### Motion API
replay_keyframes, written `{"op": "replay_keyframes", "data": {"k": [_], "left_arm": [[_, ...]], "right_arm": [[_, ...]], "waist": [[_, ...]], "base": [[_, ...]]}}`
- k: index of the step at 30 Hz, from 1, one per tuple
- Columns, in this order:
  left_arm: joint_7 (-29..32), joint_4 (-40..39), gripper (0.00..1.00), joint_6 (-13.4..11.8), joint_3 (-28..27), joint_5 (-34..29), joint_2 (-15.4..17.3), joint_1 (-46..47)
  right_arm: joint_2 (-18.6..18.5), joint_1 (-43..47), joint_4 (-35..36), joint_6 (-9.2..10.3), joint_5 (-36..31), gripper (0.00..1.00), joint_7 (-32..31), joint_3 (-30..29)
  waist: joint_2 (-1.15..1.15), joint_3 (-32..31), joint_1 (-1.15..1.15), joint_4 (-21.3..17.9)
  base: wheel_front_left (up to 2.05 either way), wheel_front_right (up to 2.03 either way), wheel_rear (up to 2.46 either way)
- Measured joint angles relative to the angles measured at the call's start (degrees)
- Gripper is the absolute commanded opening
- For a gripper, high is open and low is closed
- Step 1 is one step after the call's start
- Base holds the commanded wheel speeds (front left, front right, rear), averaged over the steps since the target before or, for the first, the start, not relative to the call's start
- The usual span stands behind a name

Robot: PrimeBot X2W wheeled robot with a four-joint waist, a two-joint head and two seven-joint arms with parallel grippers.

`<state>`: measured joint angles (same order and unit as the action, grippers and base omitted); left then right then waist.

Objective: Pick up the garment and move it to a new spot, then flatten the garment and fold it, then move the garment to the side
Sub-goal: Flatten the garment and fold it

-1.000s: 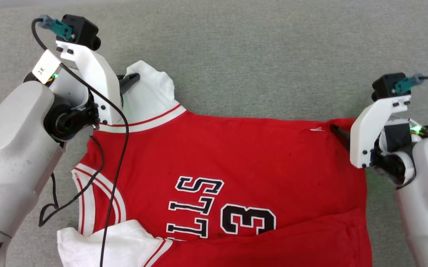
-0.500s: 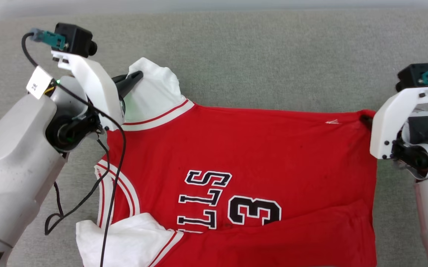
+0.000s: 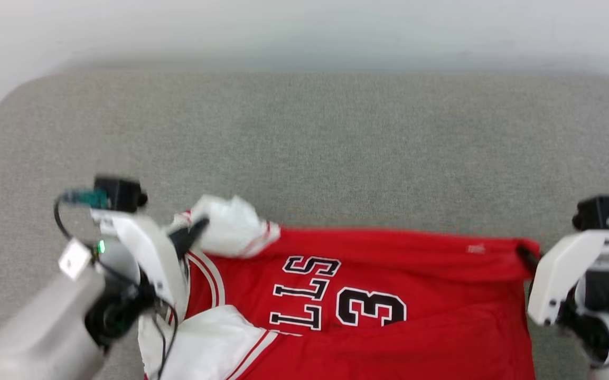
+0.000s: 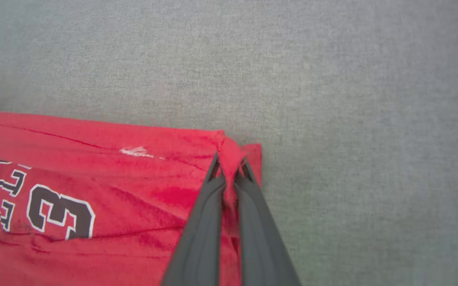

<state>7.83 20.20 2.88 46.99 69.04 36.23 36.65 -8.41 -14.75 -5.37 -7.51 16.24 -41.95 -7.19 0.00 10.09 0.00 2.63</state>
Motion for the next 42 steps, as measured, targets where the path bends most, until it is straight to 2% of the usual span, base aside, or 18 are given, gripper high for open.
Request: {"op": "replay_keyframes", "data": {"k": [4, 10, 11, 12, 13, 14, 15, 18, 22, 26, 30, 36, 38, 42], "left_arm": [[-0.4, -3.9, 0.00, -3.2, 0.9, 2.3, 1.4, -8.6], [-1.2, -7.8, 0.00, -6.4, 2.3, 4.8, 1.6, -17.2], [-1.1, -7.9, 0.00, -6.5, 2.6, 5.4, 1.5, -18.5], [-1.3, -7.8, 0.08, -6.5, 2.9, 5.4, 1.1, -19.4], [-1.5, -7.7, 0.24, -6.4, 2.9, 6.1, 0.5, -20.2], [-1.5, -7.5, 0.53, -5.9, 3.0, 6.9, -0.2, -20.7], [-1.5, -7.4, 1.00, -5.9, 3.5, 6.7, -0.7, -21.0], [-3.5, -6.7, 1.00, -5.4, 3.6, 6.2, -1.8, -21.4], [-9.8, -6.4, 1.00, -5.5, 2.2, 3.8, -2.8, -21.6], [-16.0, -7.6, 1.00, -7.3, 0.6, 1.0, -2.9, -22.1], [-21.2, -9.9, 1.00, -10.4, -1.9, -2.3, -2.8, -22.6], [-22.7, -14.8, 1.00, -15.3, -8.4, -11.4, -2.8, -24.5], [-22.7, -17.5, 1.00, -16.4, -12.2, -16.2, -3.6, -25.3], [-22.8, -22.0, 1.00, -16.7, -17.0, -23.5, -6.2, -28.3]], "right_arm": [[1.7, 6.2, 1.2, -0.01, 1.6, 0.00, 0.7, -1.5], [3.1, 13.4, 1.0, -0.01, 2.5, 0.00, 3.4, -4.1], [3.4, 14.4, 0.8, -0.01, 2.5, 0.19, 3.9, -4.4], [3.6, 15.4, 0.4, -0.01, 2.7, 0.95, 4.7, -4.7], [3.8, 16.2, 0.1, -0.01, 2.7, 1.00, 5.4, -5.0], [4.1, 16.8, -0.2, -0.01, 2.9, 1.00, 6.2, -5.2], [4.3, 17.5, -0.3, -0.01, 3.0, 1.00, 7.3, -5.6], [4.8, 19.2, 0.0, 0.01, 3.6, 1.00, 11.5, -5.9], [5.2, 20.6, 1.9, 0.01, 4.5, 1.00, 17.6, -5.8], [5.4, 21.3, 3.6, 0.00, 4.7, 1.00, 19.2, -5.9], [5.4, 21.6, 4.8, 0.00, 3.5, 1.00, 16.2, -7.8], [4.4, 21.6, 7.0, 0.01, 0.7, 1.00, 7.8, -10.4], [3.9, 21.6, 7.6, 0.00, 0.0, 1.00, 5.3, -10.7], [2.6, 21.4, 7.4, 0.00, -0.6, 1.00, 1.4, -10.3]], "waist": [[0.00, -2.0, 0.00, 0.2], [0.00, -4.0, 0.00, 1.0], [0.00, -4.2, -0.01, 1.1], [0.00, -4.4, 0.00, 1.2], [0.00, -4.5, 0.00, 1.3], [0.00, -4.7, 0.00, 1.4], [0.00, -4.9, 0.00, 1.5], [0.00, -5.7, 0.00, 1.8], [0.00, -7.0, 0.00, 1.9], [0.00, -8.6, 0.00, 1.6], [0.00, -9.9, 0.00, 1.5], [0.00, -10.6, 0.00, 2.3], [0.00, -10.4, 0.00, 2.7], [0.00, -9.7, 0.00, 3.8]], "base": [[0.00, 0.00, 0.00], [0.00, 0.00, 0.00], [0.00, 0.00, 0.00], [0.00, 0.00, 0.00], [0.00, 0.00, 0.00], [0.00, 0.00, 0.00], [0.00, 0.00, 0.00], [0.00, 0.00, 0.00], [0.00, 0.00, 0.00], [0.00, 0.00, 0.00], [0.00, 0.00, 0.00], [0.00, 0.00, 0.00], [0.00, 0.00, 0.00], [0.00, 0.00, 0.00]]}}
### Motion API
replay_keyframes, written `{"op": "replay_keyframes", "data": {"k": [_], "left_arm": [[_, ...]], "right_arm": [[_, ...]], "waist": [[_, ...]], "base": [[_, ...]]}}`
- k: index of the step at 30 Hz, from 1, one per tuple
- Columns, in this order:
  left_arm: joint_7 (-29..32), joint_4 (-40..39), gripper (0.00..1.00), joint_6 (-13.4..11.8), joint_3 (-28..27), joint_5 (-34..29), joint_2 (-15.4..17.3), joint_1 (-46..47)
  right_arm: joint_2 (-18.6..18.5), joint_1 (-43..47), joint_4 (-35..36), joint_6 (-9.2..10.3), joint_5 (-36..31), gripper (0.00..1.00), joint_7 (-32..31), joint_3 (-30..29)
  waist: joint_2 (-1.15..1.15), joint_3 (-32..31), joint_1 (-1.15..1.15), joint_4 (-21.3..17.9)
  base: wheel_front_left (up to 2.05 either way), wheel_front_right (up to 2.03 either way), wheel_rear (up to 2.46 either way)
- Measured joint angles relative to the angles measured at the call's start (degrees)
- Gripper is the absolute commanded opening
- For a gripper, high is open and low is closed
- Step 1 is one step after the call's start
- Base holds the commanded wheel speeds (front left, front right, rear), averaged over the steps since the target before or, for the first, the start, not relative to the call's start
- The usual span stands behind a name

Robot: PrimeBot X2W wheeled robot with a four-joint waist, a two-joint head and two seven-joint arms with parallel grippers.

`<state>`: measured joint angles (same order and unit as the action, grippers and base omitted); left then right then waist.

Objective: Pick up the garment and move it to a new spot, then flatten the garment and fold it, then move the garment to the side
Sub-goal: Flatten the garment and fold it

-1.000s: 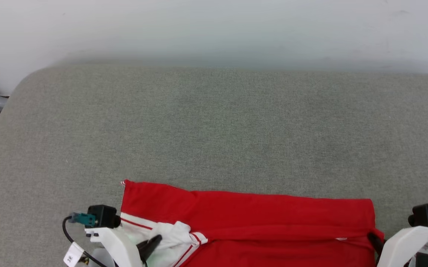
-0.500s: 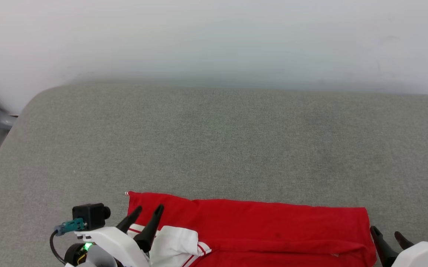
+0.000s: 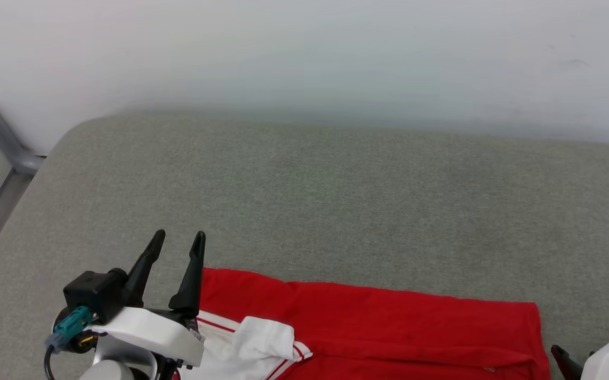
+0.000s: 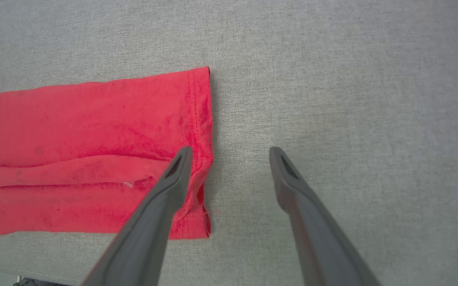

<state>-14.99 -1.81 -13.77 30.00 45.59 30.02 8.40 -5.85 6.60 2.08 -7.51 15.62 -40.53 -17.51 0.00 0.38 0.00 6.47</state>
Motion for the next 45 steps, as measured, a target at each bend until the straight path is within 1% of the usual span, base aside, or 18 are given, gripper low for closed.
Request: {"op": "replay_keyframes", "data": {"k": [3, 7, 12, 15, 16, 17, 23, 26, 30, 34, 38, 41, 43, 45], "left_arm": [[0.0, -1.9, 1.00, 0.7, -2.3, -3.5, -1.1, -1.2], [-0.1, -3.1, 1.00, 2.0, -4.0, -6.8, -2.0, -1.5], [-0.1, -3.7, 1.00, 3.4, -5.5, -9.2, -3.8, -1.6], [-0.1, -3.1, 1.00, 4.1, -6.1, -9.8, -4.7, -2.3], [-0.1, -2.8, 1.00, 4.2, -6.2, -10.0, -5.0, -2.5], [-0.1, -2.6, 1.00, 4.5, -6.4, -10.3, -5.3, -2.6], [-0.1, -0.9, 1.00, 5.7, -6.5, -11.6, -5.6, -3.7], [-0.1, -0.2, 1.00, 5.7, -6.5, -11.8, -5.4, -4.4], [-0.1, 0.0, 1.00, 5.2, -6.6, -12.1, -5.1, -4.7], [0.1, -0.1, 1.00, 5.0, -6.6, -12.0, -5.0, -5.4], [0.1, -0.4, 1.00, 4.7, -6.6, -12.0, -4.9, -5.8], [0.1, -0.5, 1.00, 4.7, -6.5, -11.9, -5.0, -5.9], [0.1, -0.5, 1.00, 4.7, -6.5, -11.7, -5.0, -6.0], [0.1, -0.5, 1.00, 4.7, -6.5, -11.7, -5.0, -6.1]], "right_arm": [[-0.5, -0.6, -0.5, 0.00, 0.0, 1.00, -1.2, 0.6], [-0.5, -1.7, -2.4, 0.01, -0.1, 1.00, -2.2, 1.7], [0.1, -3.4, -7.0, 0.01, 0.3, 1.00, -2.5, 3.4], [-0.1, -3.9, -9.4, 0.14, 1.6, 1.00, -4.4, 4.2], [-0.2, -4.0, -9.8, 0.13, 1.9, 0.36, -5.1, 4.4], [-0.3, -4.1, -9.9, 0.14, 2.1, 0.00, -5.3, 4.5], [0.0, -5.3, -10.2, 0.08, 3.5, 0.00, -4.9, 6.0], [-0.5, -5.9, -10.1, 0.01, 3.6, 0.00, -4.7, 6.0], [-1.4, -6.9, -9.8, -0.01, 3.6, 0.00, -4.7, 3.9], [-1.8, -7.2, -9.0, -0.01, 2.6, 0.00, -5.3, -1.3], [-1.7, -7.1, -7.9, -0.01, 1.1, 0.00, -6.5, -9.8], [-1.6, -7.1, -7.1, -0.01, 0.3, 0.00, -7.5, -15.0], [-1.1, -7.4, -6.7, 0.00, 0.5, 0.00, -8.6, -17.2], [0.2, -8.4, -6.9, 0.00, 1.6, 0.00, -11.0, -18.9]], "waist": [[0.00, 1.0, 0.00, 0.9], [0.00, 2.9, 0.00, 2.0], [0.00, 5.6, 0.01, 3.4], [0.00, 6.5, 0.00, 4.4], [0.00, 6.7, 0.00, 4.6], [-0.01, 6.8, 0.00, 4.8], [0.00, 5.2, 0.00, 4.5], [0.00, 3.8, 0.00, 3.9], [0.00, 2.3, 0.00, 2.5], [0.00, 1.5, 0.01, 0.9], [0.00, 1.1, 0.01, -0.3], [0.00, 1.1, 0.00, -0.9], [0.00, 1.2, 0.00, -1.4], [0.00, 1.3, 0.00, -1.9]], "base": [[0.00, 0.00, 0.00], [0.00, 0.00, 0.00], [0.00, 0.00, 0.00], [0.00, 0.00, 0.00], [0.00, 0.00, 0.00], [0.00, 0.00, 0.00], [0.00, 0.00, 0.00], [0.00, 0.00, 0.00], [0.00, 0.00, 0.00], [0.00, 0.00, 0.00], [0.00, 0.00, 0.00], [0.00, 0.00, 0.00], [0.00, 0.00, 0.00], [0.00, 0.00, 0.00]]}}
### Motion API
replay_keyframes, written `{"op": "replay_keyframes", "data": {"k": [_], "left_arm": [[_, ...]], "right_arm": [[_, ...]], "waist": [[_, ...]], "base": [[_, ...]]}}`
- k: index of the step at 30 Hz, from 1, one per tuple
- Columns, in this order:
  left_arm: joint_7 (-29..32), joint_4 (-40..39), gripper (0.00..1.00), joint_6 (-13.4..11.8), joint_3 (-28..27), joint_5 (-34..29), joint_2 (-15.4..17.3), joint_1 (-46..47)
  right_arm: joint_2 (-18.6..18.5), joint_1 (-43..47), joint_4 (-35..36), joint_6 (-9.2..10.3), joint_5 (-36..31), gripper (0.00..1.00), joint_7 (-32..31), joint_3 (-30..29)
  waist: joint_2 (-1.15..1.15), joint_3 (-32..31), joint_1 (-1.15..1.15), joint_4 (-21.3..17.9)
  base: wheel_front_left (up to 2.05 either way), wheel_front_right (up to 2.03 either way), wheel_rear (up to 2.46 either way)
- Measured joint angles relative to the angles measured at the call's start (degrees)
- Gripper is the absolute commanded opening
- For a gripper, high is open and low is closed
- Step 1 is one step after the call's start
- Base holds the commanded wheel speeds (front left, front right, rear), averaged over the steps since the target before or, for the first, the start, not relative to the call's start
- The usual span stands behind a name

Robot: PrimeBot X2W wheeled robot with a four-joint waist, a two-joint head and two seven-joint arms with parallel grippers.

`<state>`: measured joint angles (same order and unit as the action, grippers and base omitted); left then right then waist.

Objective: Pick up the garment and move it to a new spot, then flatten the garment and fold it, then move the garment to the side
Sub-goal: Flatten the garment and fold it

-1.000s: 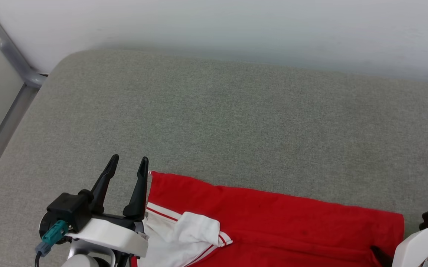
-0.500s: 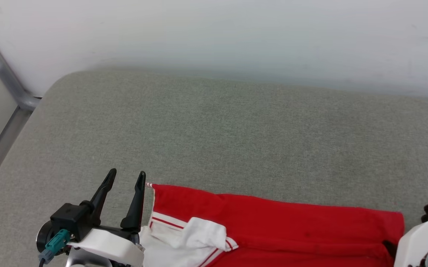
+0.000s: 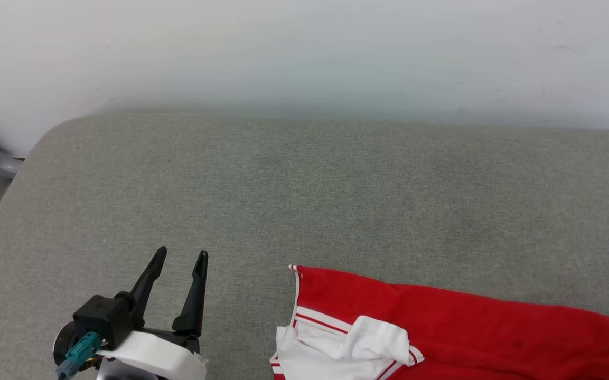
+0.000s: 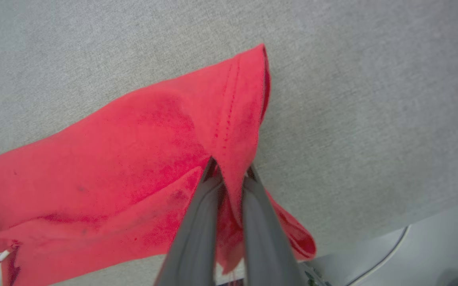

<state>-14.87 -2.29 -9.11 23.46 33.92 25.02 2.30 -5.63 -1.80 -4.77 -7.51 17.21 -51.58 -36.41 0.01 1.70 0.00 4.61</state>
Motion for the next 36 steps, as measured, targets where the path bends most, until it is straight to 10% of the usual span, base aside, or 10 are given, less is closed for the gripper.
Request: {"op": "replay_keyframes", "data": {"k": [12, 16, 26, 28, 29, 30, 36], "left_arm": [[0.4, 0.7, 1.00, 0.5, 1.1, 0.1, -0.3, 0.1], [0.8, 1.0, 1.00, 1.0, 2.1, 0.1, -0.6, 0.7], [1.0, 1.5, 1.00, 2.0, 2.7, 0.2, -1.1, 2.8], [0.9, 1.7, 1.00, 2.3, 2.8, 0.2, -1.3, 3.0], [0.8, 1.9, 1.00, 2.4, 2.8, 0.2, -1.4, 3.0], [0.8, 2.1, 1.00, 2.4, 2.8, 0.2, -1.5, 3.0], [0.6, 2.9, 1.00, 2.6, 2.8, 0.6, -1.9, 3.0]], "right_arm": [[2.7, -6.2, -10.4, 0.01, 38.8, 0.00, -15.1, 6.3], [2.7, -4.7, -14.1, 0.01, 56.1, 0.00, -11.1, 20.1], [2.7, -6.3, -14.1, 0.01, 68.4, 0.00, 4.5, 44.1], [2.7, -6.6, -15.1, 0.01, 67.6, 0.44, 7.1, 46.2], [2.7, -6.6, -15.9, 0.01, 67.4, 0.44, 8.2, 46.9], [2.7, -6.6, -16.4, 0.02, 67.3, 1.00, 9.1, 47.7], [2.7, -7.2, -15.3, 0.02, 65.3, 1.00, 14.1, 50.6]], "waist": [[0.00, -0.2, 0.00, 0.7], [0.00, -0.2, 0.00, 2.8], [0.00, 1.4, 0.00, 7.1], [0.00, 1.7, 0.00, 7.6], [0.00, 1.8, 0.00, 7.8], [0.00, 1.9, 0.00, 8.0], [0.00, 1.6, 0.00, 8.0]], "base": [[0.00, 0.00, 0.00], [0.00, 0.00, 0.00], [0.00, 0.00, 0.00], [0.00, 0.00, 0.00], [0.00, 0.00, 0.00], [0.00, 0.00, 0.00], [0.00, 0.00, 0.00]]}}
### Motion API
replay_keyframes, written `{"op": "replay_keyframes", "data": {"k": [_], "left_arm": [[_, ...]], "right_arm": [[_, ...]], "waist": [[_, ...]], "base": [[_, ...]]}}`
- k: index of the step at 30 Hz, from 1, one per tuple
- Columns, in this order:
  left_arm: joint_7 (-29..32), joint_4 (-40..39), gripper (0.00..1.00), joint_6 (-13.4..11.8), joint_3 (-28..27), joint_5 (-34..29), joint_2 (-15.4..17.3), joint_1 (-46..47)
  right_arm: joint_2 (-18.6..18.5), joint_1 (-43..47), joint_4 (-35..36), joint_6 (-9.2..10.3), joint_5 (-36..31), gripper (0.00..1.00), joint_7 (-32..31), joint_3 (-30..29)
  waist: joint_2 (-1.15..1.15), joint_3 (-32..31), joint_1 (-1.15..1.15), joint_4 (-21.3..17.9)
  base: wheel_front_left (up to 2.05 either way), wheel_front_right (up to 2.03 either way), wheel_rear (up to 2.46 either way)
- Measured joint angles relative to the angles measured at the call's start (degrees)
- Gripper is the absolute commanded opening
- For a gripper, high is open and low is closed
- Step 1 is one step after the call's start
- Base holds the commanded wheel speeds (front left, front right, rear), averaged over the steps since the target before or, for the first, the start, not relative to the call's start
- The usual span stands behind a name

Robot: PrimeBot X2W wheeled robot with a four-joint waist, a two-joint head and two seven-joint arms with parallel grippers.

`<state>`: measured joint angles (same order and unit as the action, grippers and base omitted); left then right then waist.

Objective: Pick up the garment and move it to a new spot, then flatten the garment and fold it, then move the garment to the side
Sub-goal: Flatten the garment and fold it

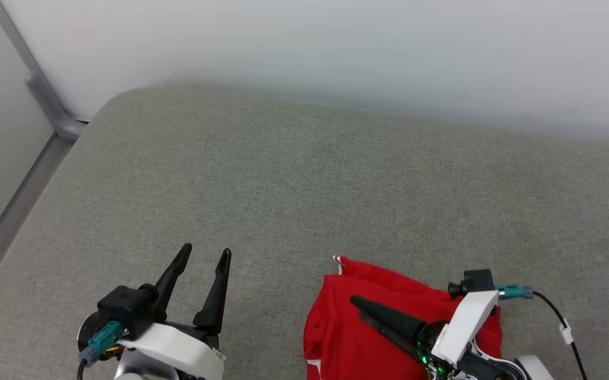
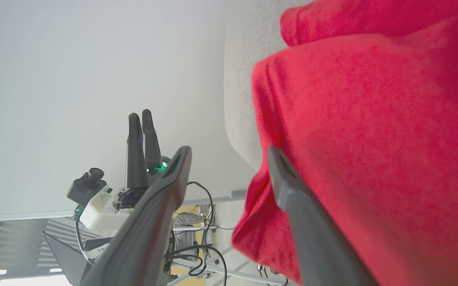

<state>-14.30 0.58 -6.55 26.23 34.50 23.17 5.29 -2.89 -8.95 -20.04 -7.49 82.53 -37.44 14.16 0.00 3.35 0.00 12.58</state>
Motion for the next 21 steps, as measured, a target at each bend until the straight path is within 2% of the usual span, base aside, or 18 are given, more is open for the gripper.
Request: {"op": "replay_keyframes", "data": {"k": [4, 8, 14, 17, 21], "left_arm": [[0.0, 0.4, 1.00, 0.0, -0.1, 0.0, 0.0, 0.0], [-0.1, 0.7, 1.00, -0.3, -0.3, 0.0, 0.0, -0.2], [-0.3, 0.7, 1.00, -1.6, -1.0, 0.0, 0.0, -1.2], [-0.4, 0.6, 1.00, -2.2, -1.6, 0.0, 0.0, -1.5], [-0.5, 0.6, 1.00, -2.7, -2.6, -0.1, 0.0, -1.9]], "right_arm": [[-1.0, -0.4, 4.8, 0.00, -7.7, 1.00, 6.4, 1.0], [-4.2, -0.3, 6.4, -0.01, -22.0, 1.00, 17.2, -0.5], [-5.5, 1.3, 7.0, -0.01, -43.4, 1.00, 27.1, -9.5], [-4.7, 3.2, 9.5, -0.01, -54.3, 1.00, 30.1, -15.7], [-2.7, 6.1, 15.7, -0.01, -64.7, 1.00, 34.1, -21.9]], "waist": [[0.00, -0.5, 0.00, -0.5], [0.00, -1.3, 0.00, -1.2], [0.00, -2.4, 0.00, -2.8], [0.00, -2.7, 0.00, -3.8], [0.00, -2.9, 0.00, -5.3]], "base": [[0.00, 0.00, 0.00], [0.00, 0.00, 0.00], [0.00, 0.00, 0.00], [0.00, 0.00, 0.00], [0.00, 0.00, 0.00]]}}
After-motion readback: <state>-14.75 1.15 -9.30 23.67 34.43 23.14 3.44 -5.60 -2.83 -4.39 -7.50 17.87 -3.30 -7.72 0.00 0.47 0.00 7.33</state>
